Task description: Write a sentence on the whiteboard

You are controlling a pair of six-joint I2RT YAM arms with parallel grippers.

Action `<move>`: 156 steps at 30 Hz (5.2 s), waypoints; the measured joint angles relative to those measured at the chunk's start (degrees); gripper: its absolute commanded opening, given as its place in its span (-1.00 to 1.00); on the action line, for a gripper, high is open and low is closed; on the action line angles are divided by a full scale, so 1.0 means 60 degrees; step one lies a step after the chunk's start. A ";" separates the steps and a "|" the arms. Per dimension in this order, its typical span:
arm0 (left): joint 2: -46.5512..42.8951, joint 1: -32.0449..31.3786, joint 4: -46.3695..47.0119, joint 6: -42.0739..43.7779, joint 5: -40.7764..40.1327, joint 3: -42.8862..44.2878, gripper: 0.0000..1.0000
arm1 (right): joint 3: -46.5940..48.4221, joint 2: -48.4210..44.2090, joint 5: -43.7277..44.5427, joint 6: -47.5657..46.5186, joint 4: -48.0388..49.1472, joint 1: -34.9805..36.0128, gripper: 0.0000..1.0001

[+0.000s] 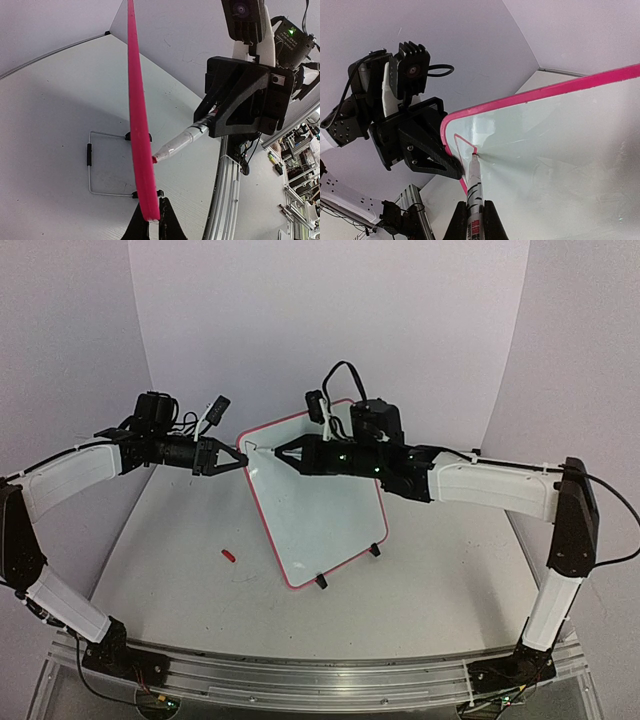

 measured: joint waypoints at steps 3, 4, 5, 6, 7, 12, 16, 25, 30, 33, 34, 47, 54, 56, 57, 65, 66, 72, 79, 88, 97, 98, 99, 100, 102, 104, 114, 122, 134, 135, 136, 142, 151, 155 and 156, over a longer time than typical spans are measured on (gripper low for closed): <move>0.0000 0.0000 0.0000 0.0002 0.0017 0.0000 -1.00 | 0.0140 0.0079 -0.0135 -0.0034 -0.0113 0.0034 -1.00; 0.0000 0.0000 0.0000 0.0002 0.0022 0.0000 -1.00 | 0.0203 0.0117 -0.0175 -0.0046 -0.0137 0.0051 -1.00; -0.0002 0.0000 0.0000 0.0002 0.0026 0.0000 -1.00 | 0.0247 0.0144 -0.0207 -0.0054 -0.0151 0.0065 -1.00; -0.0002 0.0000 0.0000 0.0002 0.0033 0.0000 -1.00 | 0.0284 0.0165 -0.0227 -0.0060 -0.0174 0.0078 -1.00; 0.0000 -0.0001 0.0000 0.0003 0.0042 0.0000 -1.00 | 0.0305 0.0179 -0.0231 -0.0063 -0.0202 0.0088 -1.00; -0.0001 -0.0018 0.0004 0.0042 0.0056 0.0000 -1.00 | 0.0320 0.0188 -0.0232 -0.0075 -0.0259 0.0110 -1.00; -0.0004 -0.0018 0.0004 0.0072 0.0054 0.0000 -1.00 | 0.0316 0.0188 -0.0149 -0.0097 -0.0261 0.0135 -1.00; -0.0004 -0.0018 0.0004 0.0072 0.0054 0.0000 -1.00 | -0.0114 -0.0066 0.0270 -0.0168 -0.0235 0.0186 -1.00; -0.0004 -0.0018 0.0004 0.0072 0.0051 0.0000 -1.00 | -0.0372 -0.0207 0.0405 -0.0168 -0.0225 0.0186 -1.00; -0.0004 -0.0018 0.0004 0.0075 0.0054 0.0000 -1.00 | -0.0517 -0.0300 0.0500 -0.0168 -0.0228 0.0186 -1.00; -0.0004 -0.0018 0.0004 0.0075 0.0054 0.0000 -1.00 | -0.0559 -0.0331 0.0523 -0.0165 -0.0232 0.0186 -1.00; -0.0073 -0.0067 -0.0066 0.0152 0.0051 -0.0004 -1.00 | -0.0904 -0.0591 0.0571 -0.0165 -0.0277 0.0186 -1.00; -0.0091 -0.0100 -0.0069 0.0177 0.0051 -0.0004 -1.00 | -0.1025 -0.1057 0.0295 -0.0226 -0.0379 0.0175 -1.00; -0.0100 -0.0107 -0.0073 0.0186 0.0049 -0.0004 -1.00 | -0.1102 -0.1344 0.0246 -0.0248 -0.0401 0.0175 -1.00; -0.0106 -0.0109 -0.0077 0.0188 0.0047 -0.0004 -1.00 | -0.1138 -0.1486 0.0232 -0.0258 -0.0407 0.0175 -1.00; -0.0109 -0.0109 -0.0098 0.0231 0.0047 -0.0007 -1.00 | -0.1051 -0.1805 0.0202 -0.0641 -0.0688 0.0131 -1.00; -0.0109 -0.0109 -0.0098 0.0234 0.0047 -0.0007 -1.00 | -0.0966 -0.1743 0.0209 -0.0712 -0.0815 0.0131 -1.00; -0.0109 -0.0109 -0.0102 0.0243 0.0051 -0.0007 -1.00 | -0.0302 -0.1215 0.0212 -0.1057 -0.1236 0.0131 -1.00; -0.0109 -0.0113 -0.0102 0.0246 0.0051 -0.0007 -1.00 | -0.0111 -0.0820 0.0283 -0.1134 -0.1412 0.0128 -1.00; -0.0109 -0.0117 -0.0102 0.0246 0.0051 -0.0004 -1.00 | 0.0079 -0.0584 0.0370 -0.1123 -0.1517 0.0121 -1.00; -0.0109 -0.0117 -0.0102 0.0247 0.0051 -0.0007 -1.00 | 0.0157 -0.0581 0.0864 -0.1108 -0.1590 0.0121 -1.00; -0.0109 -0.0117 -0.0102 0.0246 0.0051 -0.0004 -1.00 | 0.0157 -0.0581 0.0912 -0.1101 -0.1591 0.0121 -1.00; -0.0109 -0.0117 -0.0102 0.0250 0.0051 -0.0004 -1.00 | 0.0157 -0.0581 0.0956 -0.1092 -0.1591 0.0110 -1.00; -0.0109 -0.0117 -0.0102 0.0249 0.0051 -0.0004 -1.00 | 0.0157 -0.0581 0.0991 -0.1086 -0.1591 0.0110 -1.00; -0.0109 -0.0117 -0.0102 0.0249 0.0051 -0.0007 -1.00 | 0.0157 -0.0581 0.1041 -0.1083 -0.1591 0.0110 -1.00; -0.0109 -0.0113 -0.0102 0.0246 0.0051 -0.0007 -1.00 | 0.0157 -0.0581 0.1080 -0.1083 -0.1591 0.0110 -1.00; -0.0109 -0.0113 -0.0102 0.0249 0.0051 -0.0004 -1.00 | 0.0157 -0.0581 0.1125 -0.1062 -0.1590 0.0113 -1.00; -0.0109 -0.0111 -0.0108 0.0246 0.0039 -0.0005 -1.00 | -0.0019 -0.0603 0.1120 -0.0908 -0.1508 0.0113 -1.00; -0.0127 -0.0102 -0.0160 0.0246 0.0007 -0.0007 -1.00 | -0.0530 -0.0822 0.0911 -0.0702 -0.1420 0.0113 -1.00; -0.0127 -0.0104 -0.0160 0.0248 0.0013 -0.0007 -1.00 | -0.0551 -0.0850 0.0822 -0.0692 -0.1373 0.0113 -1.00; -0.0127 -0.0106 -0.0160 0.0250 0.0019 -0.0007 -1.00 | -0.0570 -0.0879 0.0736 -0.0683 -0.1327 0.0113 -1.00; -0.0127 -0.0109 -0.0160 0.0254 0.0031 -0.0006 -1.00 | -0.0579 -0.1104 0.0496 -0.0656 -0.0982 0.0113 -1.00; -0.0127 -0.0109 -0.0160 0.0261 0.0051 -0.0007 -1.00 | -0.0445 -0.1083 0.0537 -0.0660 -0.0823 0.0112 -1.00; -0.0127 -0.0109 -0.0160 0.0261 0.0053 -0.0006 -1.00 | -0.0349 -0.1052 0.0573 -0.0660 -0.0787 0.0113 -1.00; -0.0127 -0.0109 -0.0160 0.0261 0.0051 -0.0004 -1.00 | -0.0312 -0.1028 0.0575 -0.0660 -0.0780 0.0113 -1.00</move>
